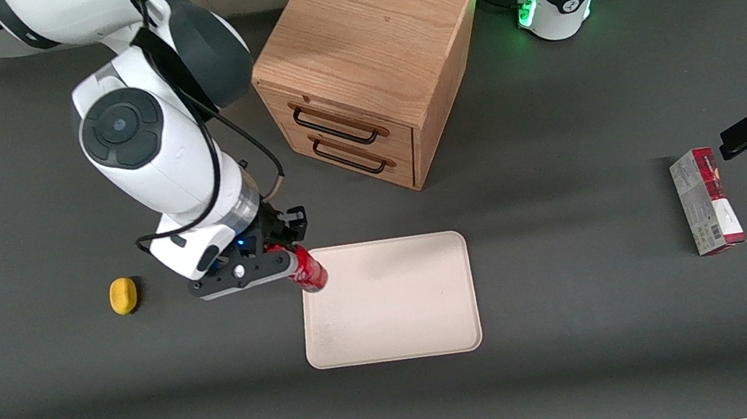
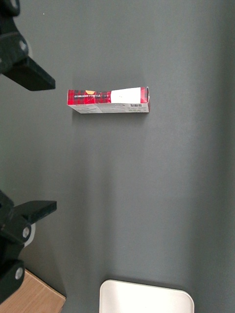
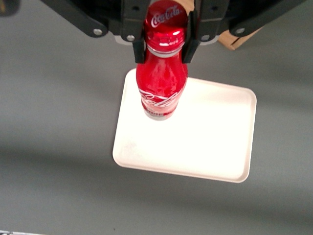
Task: Place coke bottle on tray
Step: 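Lower the bottle upright onto the tray corner and open the right gripper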
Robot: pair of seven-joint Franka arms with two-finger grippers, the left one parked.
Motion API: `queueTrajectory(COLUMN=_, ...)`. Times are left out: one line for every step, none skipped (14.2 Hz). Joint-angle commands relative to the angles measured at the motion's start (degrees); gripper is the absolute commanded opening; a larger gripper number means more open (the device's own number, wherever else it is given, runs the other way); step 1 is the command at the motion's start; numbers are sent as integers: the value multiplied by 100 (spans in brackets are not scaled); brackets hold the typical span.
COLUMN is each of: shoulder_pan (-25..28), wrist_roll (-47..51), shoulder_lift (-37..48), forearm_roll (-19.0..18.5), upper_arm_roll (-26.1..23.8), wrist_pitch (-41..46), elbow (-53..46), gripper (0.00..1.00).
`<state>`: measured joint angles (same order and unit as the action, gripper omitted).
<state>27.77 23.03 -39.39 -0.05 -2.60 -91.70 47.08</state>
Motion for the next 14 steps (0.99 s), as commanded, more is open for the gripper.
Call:
queueTrajectory(shoulder_pan=-17, wrist_roll=-141, shoulder_lift=-550, forearm_roll=-179, upper_arm_roll=-30, wrist_pitch=-505, elbow=-348, gripper=3)
queueTrajectory(shoulder_pan=-35, wrist_roll=-141, shoulder_lift=-769, forearm_roll=-188, upper_arm_roll=-22, wrist_pitch=-716, elbow=-348, gripper=3)
queueTrajectory(shoulder_pan=-61, wrist_roll=-141, shoulder_lift=-972, forearm_roll=-188, upper_arm_roll=-13, wrist_pitch=-901, elbow=-340, gripper=3)
queueTrajectory(shoulder_pan=-70, wrist_roll=-141, shoulder_lift=-1156, forearm_roll=-188, upper_arm_roll=-4, wrist_pitch=-1059, elbow=-313, gripper=3)
queueTrajectory(shoulder_pan=-70, wrist_roll=-141, shoulder_lift=-1332, forearm_roll=-214, upper_arm_roll=14, wrist_pitch=-1200, elbow=-304, gripper=3)
queueTrajectory(shoulder_pan=-70, wrist_roll=-141, shoulder_lift=-1464, forearm_roll=-301, upper_arm_roll=14, wrist_pitch=-1306, elbow=-304, gripper=3)
queueTrajectory(shoulder_pan=-70, wrist_roll=-150, shoulder_lift=-1562, forearm_roll=-459, upper_arm_roll=14, wrist_pitch=-1342, elbow=-296, gripper=3)
queueTrajectory(shoulder_pan=-79, wrist_roll=-150, shoulder_lift=-1623, forearm_roll=-513, upper_arm_roll=5, wrist_pitch=-1377, elbow=-296, gripper=3)
queueTrajectory(shoulder_pan=-79, wrist_roll=-150, shoulder_lift=-1641, forearm_roll=-531, upper_arm_roll=14, wrist_pitch=-1421, elbow=-278, gripper=3)
queueTrajectory(shoulder_pan=-88, wrist_roll=-150, shoulder_lift=-1711, forearm_roll=-531, upper_arm_roll=5, wrist_pitch=-1430, elbow=-278, gripper=3)
queueTrajectory(shoulder_pan=-122, wrist_roll=-159, shoulder_lift=-1747, forearm_roll=-522, upper_arm_roll=5, wrist_pitch=-1465, elbow=-278, gripper=3)
queueTrajectory(shoulder_pan=-132, wrist_roll=-202, shoulder_lift=-1773, forearm_roll=-522, upper_arm_roll=5, wrist_pitch=-1491, elbow=-278, gripper=3)
queueTrajectory(shoulder_pan=-132, wrist_roll=-203, shoulder_lift=-1826, forearm_roll=-522, upper_arm_roll=5, wrist_pitch=-1492, elbow=-278, gripper=3)
queueTrajectory(shoulder_pan=-140, wrist_roll=-220, shoulder_lift=-1861, forearm_roll=-522, upper_arm_roll=5, wrist_pitch=-1492, elbow=-261, gripper=3)
